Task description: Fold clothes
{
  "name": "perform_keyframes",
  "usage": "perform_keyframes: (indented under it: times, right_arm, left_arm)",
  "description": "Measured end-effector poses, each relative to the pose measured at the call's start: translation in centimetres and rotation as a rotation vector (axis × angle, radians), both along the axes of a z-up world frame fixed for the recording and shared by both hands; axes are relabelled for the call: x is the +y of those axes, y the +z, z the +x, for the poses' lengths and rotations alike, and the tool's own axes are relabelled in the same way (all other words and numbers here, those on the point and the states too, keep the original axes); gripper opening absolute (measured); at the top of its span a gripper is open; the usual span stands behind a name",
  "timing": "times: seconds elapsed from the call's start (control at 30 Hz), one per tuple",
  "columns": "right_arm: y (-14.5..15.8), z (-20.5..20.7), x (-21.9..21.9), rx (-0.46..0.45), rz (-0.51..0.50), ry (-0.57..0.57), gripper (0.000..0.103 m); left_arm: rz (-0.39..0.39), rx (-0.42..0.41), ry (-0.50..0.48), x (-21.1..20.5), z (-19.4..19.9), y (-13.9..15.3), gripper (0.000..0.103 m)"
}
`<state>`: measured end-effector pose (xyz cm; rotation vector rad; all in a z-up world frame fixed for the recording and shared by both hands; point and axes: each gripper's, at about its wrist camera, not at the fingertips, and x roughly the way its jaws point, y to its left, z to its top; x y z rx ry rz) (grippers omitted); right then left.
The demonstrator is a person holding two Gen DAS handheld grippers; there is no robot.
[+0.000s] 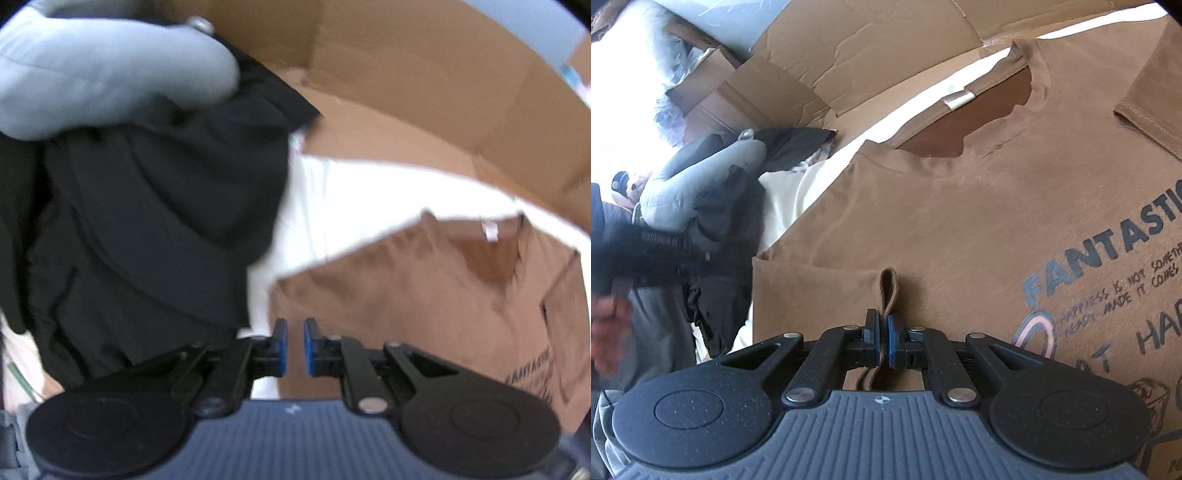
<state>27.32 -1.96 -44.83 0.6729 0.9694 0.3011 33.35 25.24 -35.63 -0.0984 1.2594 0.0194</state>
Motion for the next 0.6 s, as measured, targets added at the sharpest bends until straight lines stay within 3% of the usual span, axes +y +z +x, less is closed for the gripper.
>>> perform_keyframes:
  times: [0.17,0.3,0.47,0.6]
  right_arm:
    - [-0.2,0.4,-0.6,-0.003,-0.004,-0.008,0.003]
    - [-0.5,0.0,-0.9,0.033,0.048,-0.012,0.004]
    - [-1.0,-1.3,0.3,0.060,0.103,0.055,0.038]
    - [-1.1,-2.0,1.4,0.064,0.091,0.093,0.038]
  left_arm:
    - [0.019,0.021,0.047,0.3,0.5,-2.9,0.005]
    - [0.011,0.002,0.082,0.9,1.1,-3.6,0.003]
    - [0.033,-0.014,0.083,0.5,1.0,-3.1,0.003]
    - [0.026,-0.022,0.074,0.4,-0.5,-2.3,0.005]
